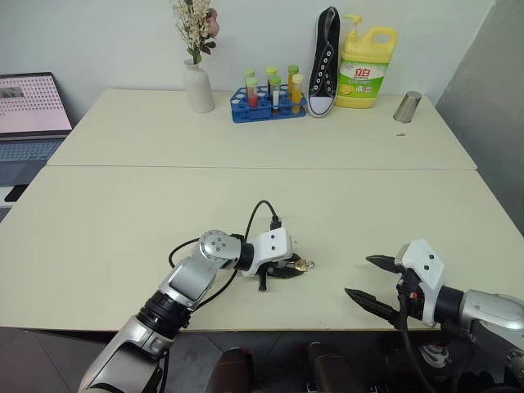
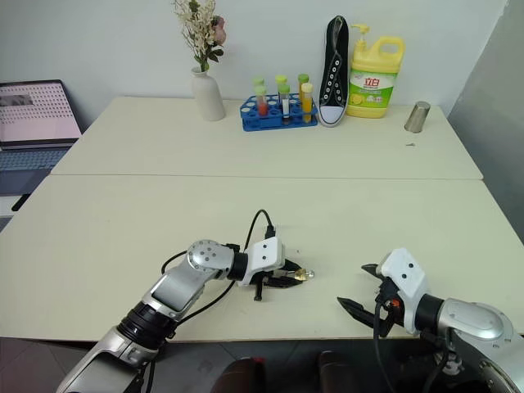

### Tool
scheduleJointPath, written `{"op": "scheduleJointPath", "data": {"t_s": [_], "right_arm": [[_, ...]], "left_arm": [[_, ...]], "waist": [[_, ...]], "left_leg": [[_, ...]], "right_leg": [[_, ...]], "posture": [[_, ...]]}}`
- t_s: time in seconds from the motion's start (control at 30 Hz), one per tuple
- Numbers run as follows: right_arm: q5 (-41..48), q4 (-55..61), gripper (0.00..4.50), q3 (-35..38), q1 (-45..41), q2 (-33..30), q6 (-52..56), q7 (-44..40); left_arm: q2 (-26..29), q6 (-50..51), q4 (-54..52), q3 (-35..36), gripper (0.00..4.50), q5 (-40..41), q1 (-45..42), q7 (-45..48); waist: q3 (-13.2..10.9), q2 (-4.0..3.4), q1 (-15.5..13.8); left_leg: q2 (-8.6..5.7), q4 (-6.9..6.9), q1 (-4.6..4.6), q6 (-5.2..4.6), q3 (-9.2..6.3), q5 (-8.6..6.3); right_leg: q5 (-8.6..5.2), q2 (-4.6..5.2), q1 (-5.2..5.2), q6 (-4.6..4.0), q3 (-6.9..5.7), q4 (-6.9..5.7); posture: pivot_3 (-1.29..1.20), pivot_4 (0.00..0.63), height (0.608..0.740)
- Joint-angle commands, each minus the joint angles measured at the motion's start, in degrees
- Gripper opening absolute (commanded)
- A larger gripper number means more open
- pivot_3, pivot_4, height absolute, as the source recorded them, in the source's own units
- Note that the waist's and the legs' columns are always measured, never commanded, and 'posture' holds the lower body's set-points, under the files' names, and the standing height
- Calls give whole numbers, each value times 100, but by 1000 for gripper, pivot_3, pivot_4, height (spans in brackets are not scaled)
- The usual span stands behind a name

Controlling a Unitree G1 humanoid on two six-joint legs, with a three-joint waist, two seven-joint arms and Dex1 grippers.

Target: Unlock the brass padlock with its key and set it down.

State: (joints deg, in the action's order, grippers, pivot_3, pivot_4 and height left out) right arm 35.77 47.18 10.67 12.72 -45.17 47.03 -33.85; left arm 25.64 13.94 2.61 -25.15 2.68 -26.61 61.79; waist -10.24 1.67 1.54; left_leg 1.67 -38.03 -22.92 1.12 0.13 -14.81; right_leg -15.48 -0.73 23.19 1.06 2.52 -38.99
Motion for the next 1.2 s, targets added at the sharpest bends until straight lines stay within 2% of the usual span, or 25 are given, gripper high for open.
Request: {"op": "scheduleJointPath", "data": {"t_s": [0.03, 0.17, 0.33, 0.43, 0.57, 0.67, 1.2], "right_arm": [[109, 156, 4500, 110, -221, -37, -149, -97], [78, 5, 4500, 12, -456, -29, -289, -237], [-67, -506, 4500, -434, -1176, -87, -569, -648], [-133, -747, 4500, -587, -1446, -92, -654, -817], [-4, -1136, 4500, -830, -1989, 24, -561, -1004], [205, -1334, 4500, -948, -2338, 250, -429, -1039], [689, -2263, 4500, -1636, -3878, 1315, 477, -1003]], "left_arm": [[37, -542, -440, 603, 964, 509, 9, 76], [126, -1260, -549, 947, 964, 604, -13, 35], [715, -3153, -379, 1438, 964, 326, -86, 39], [880, -4136, -64, 1528, 964, 128, -99, -79], [1033, -6221, 621, 1665, 964, -700, -120, -741], [1044, -7226, 940, 1745, 964, -1224, -148, -1284], [1253, -7482, 894, 1571, 964, -1795, -3, -2321]], "waist": [[-1, 0, 11], [0, 0, 3], [-1, 0, 14], [0, 0, 5], [-1, 1, -7], [-1, 1, -8], [-1, 0, 8]], "left_leg": [[1, 1, 0, 0, 0, 0], [2, 0, 1, 0, -1, 0], [2, 1, 3, 0, 2, 0], [3, 3, 4, 0, 2, 0], [0, 0, 0, 0, 7, 0], [1, 1, 0, 0, 4, 0], [6, 4, -1, 0, 2, 0]], "right_leg": [[0, 0, 1, 0, 1, 0], [0, 0, 0, 0, -1, 0], [1, 0, 1, 0, 2, 0], [0, 1, 1, 0, 1, 1], [2, 5, 0, 0, 2, 5], [4, 7, 1, -3, 1, 5], [19, 9, 3, -26, -7, -1]], "posture": [[0, 150, 740], [0, 150, 740], [0, 150, 740], [0, 150, 740], [0, 150, 740], [0, 150, 740], [0, 150, 740]]}}
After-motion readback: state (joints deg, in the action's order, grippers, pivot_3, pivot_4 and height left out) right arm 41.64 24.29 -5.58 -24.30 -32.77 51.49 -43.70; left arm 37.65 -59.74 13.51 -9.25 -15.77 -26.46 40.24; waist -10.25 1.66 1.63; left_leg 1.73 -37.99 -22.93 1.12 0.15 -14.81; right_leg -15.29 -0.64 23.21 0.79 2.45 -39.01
